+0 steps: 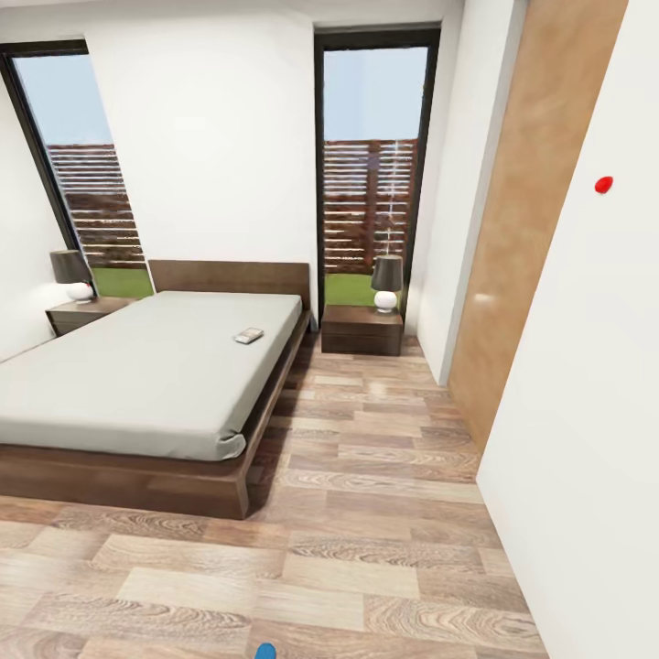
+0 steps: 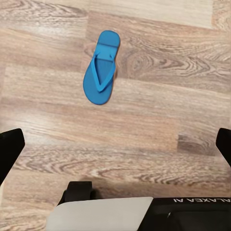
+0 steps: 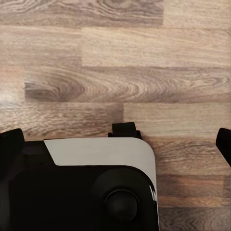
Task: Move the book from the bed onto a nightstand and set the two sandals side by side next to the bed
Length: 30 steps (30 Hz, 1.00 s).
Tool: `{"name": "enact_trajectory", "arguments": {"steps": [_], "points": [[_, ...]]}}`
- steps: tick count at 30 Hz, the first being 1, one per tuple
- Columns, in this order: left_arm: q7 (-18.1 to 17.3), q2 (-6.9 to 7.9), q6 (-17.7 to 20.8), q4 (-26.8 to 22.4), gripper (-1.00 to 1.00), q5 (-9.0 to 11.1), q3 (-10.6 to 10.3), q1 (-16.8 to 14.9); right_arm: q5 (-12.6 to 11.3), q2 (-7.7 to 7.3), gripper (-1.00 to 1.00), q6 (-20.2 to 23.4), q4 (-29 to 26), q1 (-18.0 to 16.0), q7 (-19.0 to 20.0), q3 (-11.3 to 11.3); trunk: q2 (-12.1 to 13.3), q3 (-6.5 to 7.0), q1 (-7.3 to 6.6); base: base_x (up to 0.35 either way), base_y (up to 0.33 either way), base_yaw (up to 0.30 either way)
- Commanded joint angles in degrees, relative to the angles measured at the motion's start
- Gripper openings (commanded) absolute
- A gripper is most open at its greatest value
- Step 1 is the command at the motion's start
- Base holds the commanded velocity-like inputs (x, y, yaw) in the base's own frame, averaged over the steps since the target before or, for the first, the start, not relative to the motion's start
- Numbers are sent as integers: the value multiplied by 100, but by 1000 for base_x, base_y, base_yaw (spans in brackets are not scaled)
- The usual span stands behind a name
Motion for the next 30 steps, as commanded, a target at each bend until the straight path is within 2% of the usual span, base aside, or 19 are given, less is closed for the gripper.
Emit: {"name": "enact_trajectory", "arguments": {"steps": [1,10,30], "points": [[-1,0,-17,3,100,12,2,-3,-6,2,100,-7,-3,-2,3,-16,-3,-5,0,13,0,1],[-1,-1,-17,3,100,12,2,-3,-6,2,100,-5,-3,0,4,-16,-3,-5,0,98,0,0],[-1,-2,-17,-27,100,12,4,-3,-6,-6,100,-3,-2,-2,-3,-16,-3,-5,0,5,0,0]]}}
